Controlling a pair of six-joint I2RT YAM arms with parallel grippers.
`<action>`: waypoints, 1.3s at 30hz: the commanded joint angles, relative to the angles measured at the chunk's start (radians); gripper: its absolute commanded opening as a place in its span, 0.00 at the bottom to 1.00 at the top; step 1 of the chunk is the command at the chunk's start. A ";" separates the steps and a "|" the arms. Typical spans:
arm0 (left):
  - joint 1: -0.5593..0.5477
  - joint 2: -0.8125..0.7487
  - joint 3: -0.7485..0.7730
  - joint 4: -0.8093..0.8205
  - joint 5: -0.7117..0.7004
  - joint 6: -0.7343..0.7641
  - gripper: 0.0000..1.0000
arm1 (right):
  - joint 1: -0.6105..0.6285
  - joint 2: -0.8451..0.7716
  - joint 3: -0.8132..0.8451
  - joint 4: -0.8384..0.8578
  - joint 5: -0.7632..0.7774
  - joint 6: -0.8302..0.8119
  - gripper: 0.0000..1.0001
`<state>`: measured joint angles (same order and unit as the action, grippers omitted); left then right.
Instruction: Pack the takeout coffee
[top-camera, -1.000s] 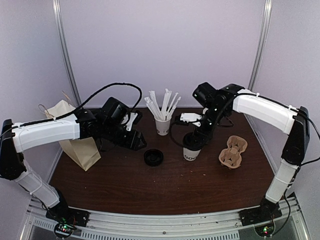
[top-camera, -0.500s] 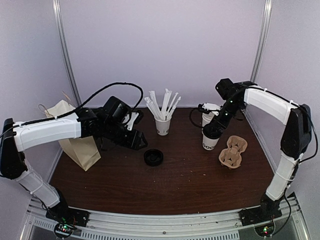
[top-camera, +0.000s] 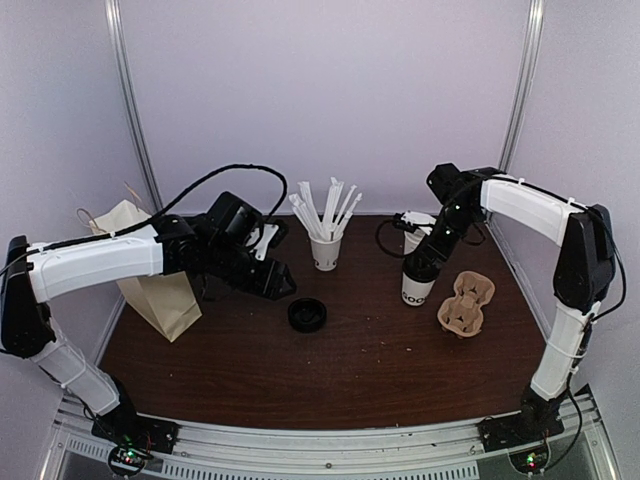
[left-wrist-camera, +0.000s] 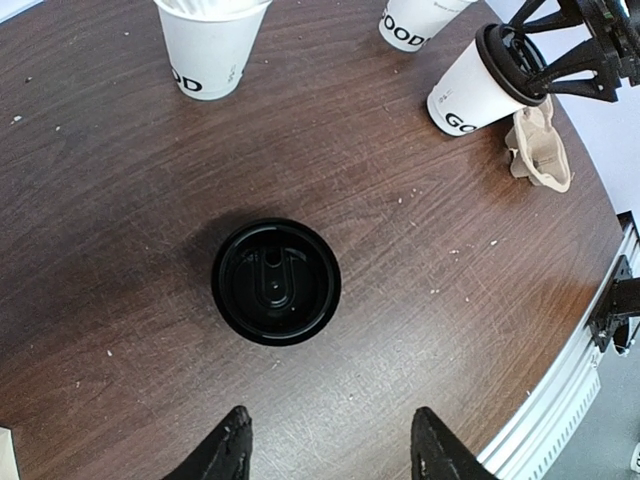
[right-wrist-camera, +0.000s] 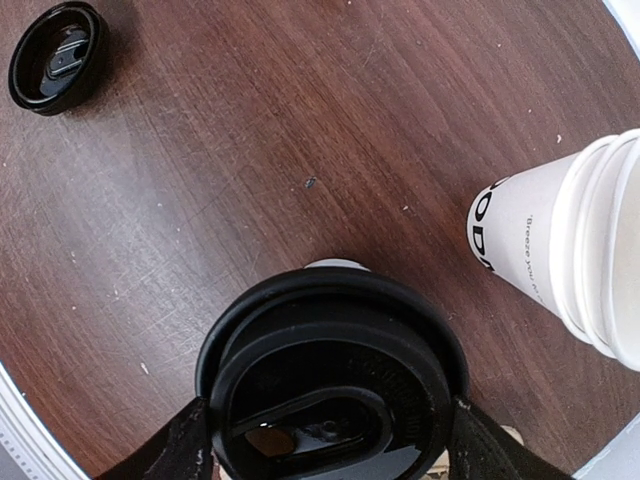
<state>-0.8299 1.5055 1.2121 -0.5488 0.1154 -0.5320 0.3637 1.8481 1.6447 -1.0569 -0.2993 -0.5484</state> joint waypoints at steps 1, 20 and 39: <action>0.009 0.061 0.041 0.009 0.033 0.022 0.57 | -0.008 0.003 0.019 0.010 -0.016 0.011 0.81; -0.107 0.354 0.181 -0.037 -0.016 0.300 0.73 | -0.014 -0.399 -0.158 0.087 -0.041 0.104 1.00; -0.130 0.657 0.421 -0.093 0.060 0.405 0.50 | -0.075 -0.466 -0.258 0.179 -0.051 0.140 0.99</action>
<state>-0.9936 2.1490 1.6127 -0.6209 0.1997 -0.1463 0.2958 1.3846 1.3911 -0.9024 -0.3386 -0.4332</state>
